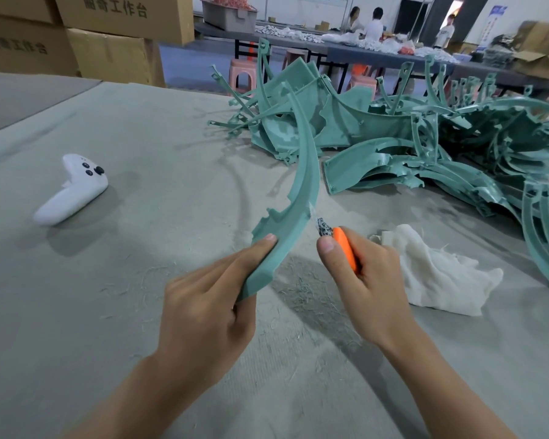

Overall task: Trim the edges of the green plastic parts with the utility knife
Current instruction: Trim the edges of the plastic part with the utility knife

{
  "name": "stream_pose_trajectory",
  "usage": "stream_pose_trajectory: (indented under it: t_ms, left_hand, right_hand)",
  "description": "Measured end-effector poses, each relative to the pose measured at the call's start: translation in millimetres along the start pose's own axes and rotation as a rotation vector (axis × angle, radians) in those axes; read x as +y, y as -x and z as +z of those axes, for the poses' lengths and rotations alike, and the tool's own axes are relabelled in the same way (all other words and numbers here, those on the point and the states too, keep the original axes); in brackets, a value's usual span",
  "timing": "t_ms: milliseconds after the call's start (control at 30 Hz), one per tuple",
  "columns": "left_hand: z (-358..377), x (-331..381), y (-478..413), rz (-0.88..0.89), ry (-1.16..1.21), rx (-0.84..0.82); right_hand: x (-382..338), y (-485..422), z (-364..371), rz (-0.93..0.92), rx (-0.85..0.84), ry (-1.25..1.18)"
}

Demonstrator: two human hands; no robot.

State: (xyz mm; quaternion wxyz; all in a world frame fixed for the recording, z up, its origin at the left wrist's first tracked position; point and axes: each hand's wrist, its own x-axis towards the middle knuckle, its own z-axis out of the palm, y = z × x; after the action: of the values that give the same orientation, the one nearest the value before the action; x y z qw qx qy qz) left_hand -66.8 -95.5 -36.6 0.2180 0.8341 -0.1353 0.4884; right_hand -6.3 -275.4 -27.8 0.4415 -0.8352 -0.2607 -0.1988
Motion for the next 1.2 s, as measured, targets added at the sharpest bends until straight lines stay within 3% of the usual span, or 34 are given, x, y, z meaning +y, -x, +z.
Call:
stream_pose_trajectory:
  t_ms: [400,633,833,1000,1200]
  left_hand:
    - [-2.1,2.1,-1.1,-0.018,0.079,0.007]
    - [-7.1,2.5,-9.0,-0.077,0.219,-0.052]
    - [-7.5,2.2,-9.0,-0.059,0.231,-0.02]
    - [-4.3,6.7,-2.7,-0.008,0.173,0.046]
    - [-2.9,3.3,-1.7,0.045,0.1,0.07]
  right_hand:
    - [-0.1,0.2,1.0,0.031,-0.017,-0.086]
    - [1.0,-0.2,3.7,0.076,0.028,0.025]
    - [4.1,-2.3,5.5,0.113,0.076,0.059]
    - [18.9,-12.8,-21.1,0.229,0.239,-0.004]
    - [5.5,-9.5,-6.0,0.152,0.149,-0.104]
